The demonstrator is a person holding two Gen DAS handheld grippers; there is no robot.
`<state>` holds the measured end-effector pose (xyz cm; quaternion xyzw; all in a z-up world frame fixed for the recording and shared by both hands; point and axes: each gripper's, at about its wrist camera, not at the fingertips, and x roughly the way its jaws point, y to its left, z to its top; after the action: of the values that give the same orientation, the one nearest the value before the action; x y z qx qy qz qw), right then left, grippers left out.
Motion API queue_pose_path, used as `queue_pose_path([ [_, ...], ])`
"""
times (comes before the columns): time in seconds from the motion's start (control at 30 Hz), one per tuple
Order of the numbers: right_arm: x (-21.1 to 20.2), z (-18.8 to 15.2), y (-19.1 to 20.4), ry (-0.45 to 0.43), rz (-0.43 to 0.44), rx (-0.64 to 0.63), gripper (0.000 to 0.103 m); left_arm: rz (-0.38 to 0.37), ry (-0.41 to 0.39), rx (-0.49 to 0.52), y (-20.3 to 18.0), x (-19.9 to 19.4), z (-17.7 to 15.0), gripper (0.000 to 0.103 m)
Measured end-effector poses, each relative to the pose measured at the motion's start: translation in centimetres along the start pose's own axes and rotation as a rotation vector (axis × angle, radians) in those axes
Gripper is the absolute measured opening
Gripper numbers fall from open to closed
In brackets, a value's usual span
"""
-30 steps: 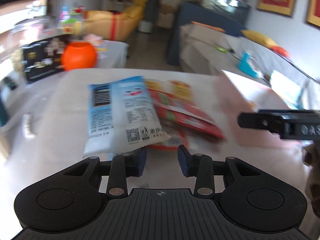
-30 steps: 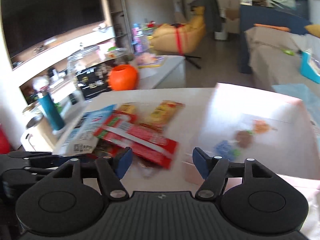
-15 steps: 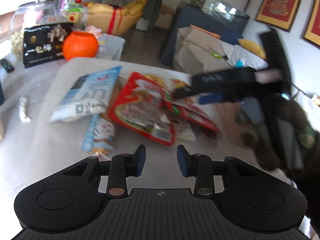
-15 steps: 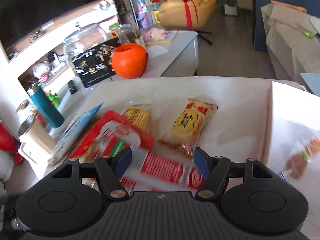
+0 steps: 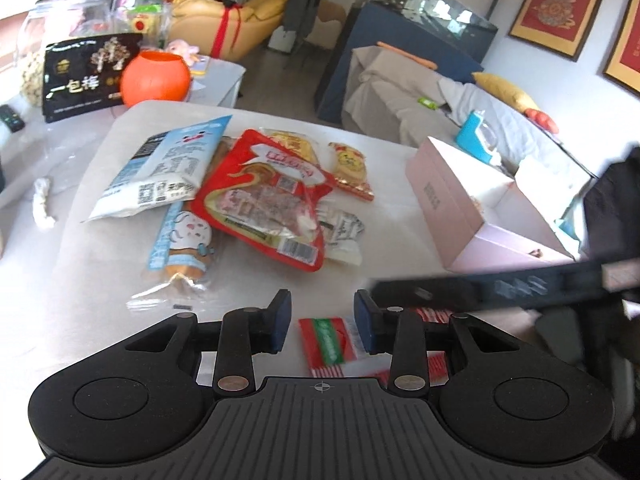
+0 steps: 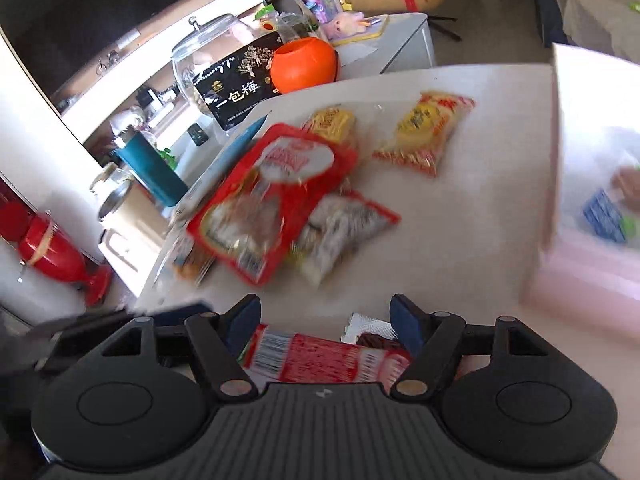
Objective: Organize snacks
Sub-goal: 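Grasp the red sausage-strip packet with the left tool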
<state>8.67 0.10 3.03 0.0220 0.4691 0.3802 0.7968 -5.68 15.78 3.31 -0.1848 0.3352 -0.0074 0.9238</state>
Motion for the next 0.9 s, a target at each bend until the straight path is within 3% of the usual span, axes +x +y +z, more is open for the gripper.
queue_pose_path([
  [0.13,-2.4,-2.4,-0.9,-0.034,-0.019,-0.013,0.072,0.013,-0.002,0.001,0.2,-0.4,0.2,0.038],
  [0.37,-5.8,-6.3,-0.9,-0.131,-0.229,-0.140,0.074,-0.032,0.063,0.085,-1.9,-1.0,-0.5,0.039],
  [0.63,-6.9,-7.6,-0.4,-0.142,-0.261,-0.231,0.074,-0.118,0.216,0.127,-3.4,-1.3,-2.5,0.038],
  [0.77,-5.8,-7.4,-0.3,-0.137,-0.185,-0.155,0.074,-0.028,0.220,0.147,-3.3,-0.7,-2.8,0.038],
  [0.9,-5.0,-8.0,1.5,-0.110,-0.086,-0.192,0.077,0.141,0.167,0.203,-2.9,0.1,-2.0,0.038],
])
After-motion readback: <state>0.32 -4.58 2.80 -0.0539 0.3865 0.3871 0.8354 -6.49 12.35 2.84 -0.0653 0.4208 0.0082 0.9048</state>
